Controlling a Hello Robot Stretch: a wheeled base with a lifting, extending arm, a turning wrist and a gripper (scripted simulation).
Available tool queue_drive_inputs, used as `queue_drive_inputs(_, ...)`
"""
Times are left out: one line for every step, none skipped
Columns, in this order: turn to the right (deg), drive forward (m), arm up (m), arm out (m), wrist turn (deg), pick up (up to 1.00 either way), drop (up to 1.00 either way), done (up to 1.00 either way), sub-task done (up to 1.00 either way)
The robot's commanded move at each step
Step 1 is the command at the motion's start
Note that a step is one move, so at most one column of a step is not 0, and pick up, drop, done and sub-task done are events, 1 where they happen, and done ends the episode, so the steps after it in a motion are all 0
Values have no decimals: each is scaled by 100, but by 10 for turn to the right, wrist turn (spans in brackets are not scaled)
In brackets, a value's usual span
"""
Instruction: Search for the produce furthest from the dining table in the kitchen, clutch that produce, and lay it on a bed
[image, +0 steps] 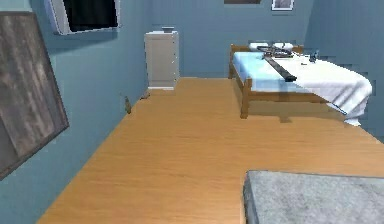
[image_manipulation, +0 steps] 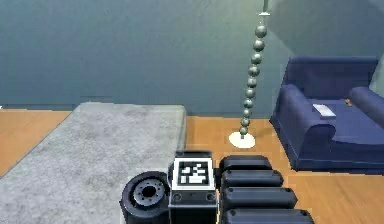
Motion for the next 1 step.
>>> queue_drive_inputs(30, 0, 0, 0, 0, 0, 0, 0, 0)
